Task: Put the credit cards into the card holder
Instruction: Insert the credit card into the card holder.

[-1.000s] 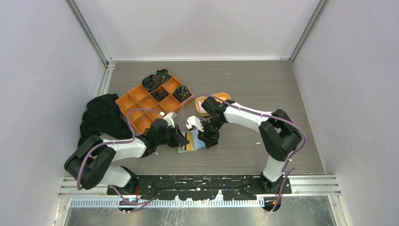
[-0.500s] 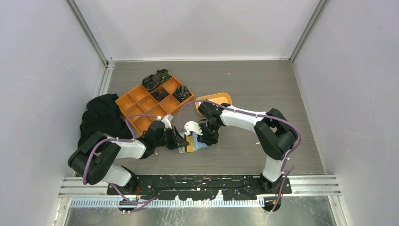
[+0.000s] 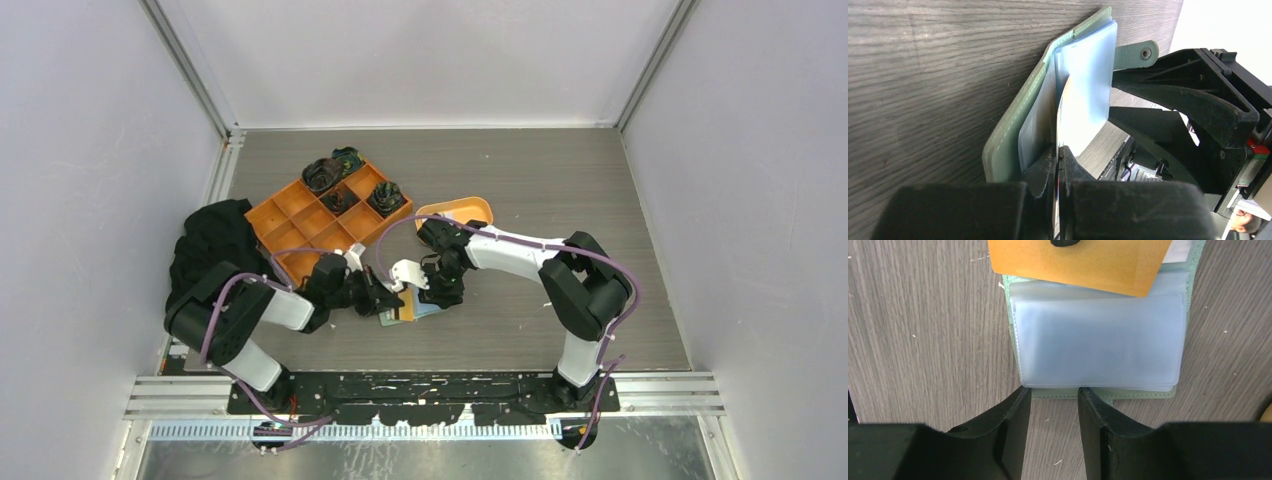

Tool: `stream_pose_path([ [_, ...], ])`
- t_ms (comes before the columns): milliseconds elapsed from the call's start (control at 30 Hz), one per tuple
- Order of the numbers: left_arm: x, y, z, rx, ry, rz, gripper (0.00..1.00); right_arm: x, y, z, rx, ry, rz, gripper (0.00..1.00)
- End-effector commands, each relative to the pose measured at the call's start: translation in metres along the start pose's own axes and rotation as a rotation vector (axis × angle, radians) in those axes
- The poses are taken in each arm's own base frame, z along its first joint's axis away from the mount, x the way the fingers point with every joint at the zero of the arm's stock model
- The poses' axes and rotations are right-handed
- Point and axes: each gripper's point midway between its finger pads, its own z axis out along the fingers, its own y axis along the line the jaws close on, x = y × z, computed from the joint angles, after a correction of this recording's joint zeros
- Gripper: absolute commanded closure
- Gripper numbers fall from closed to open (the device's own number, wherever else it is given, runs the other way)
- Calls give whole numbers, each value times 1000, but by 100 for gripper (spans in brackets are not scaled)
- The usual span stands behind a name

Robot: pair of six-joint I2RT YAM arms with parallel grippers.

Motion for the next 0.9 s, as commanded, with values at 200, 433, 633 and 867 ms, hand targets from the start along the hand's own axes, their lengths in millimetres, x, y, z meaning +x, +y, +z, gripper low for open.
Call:
stream_pose_path([
  [200, -4, -10, 11, 105, -9, -42, 100, -1, -10, 9, 19, 17, -39, 55],
  [433, -5, -14, 12, 130, -11, -60, 100, -1, -9, 9, 19, 22, -44, 55],
  [633, -3, -13, 12, 136, -8, -109, 100, -5, -12, 1, 44, 14, -59, 53],
  [867, -2, -5, 8, 127, -44, -170, 100, -19, -13, -18, 84, -40, -96, 50],
])
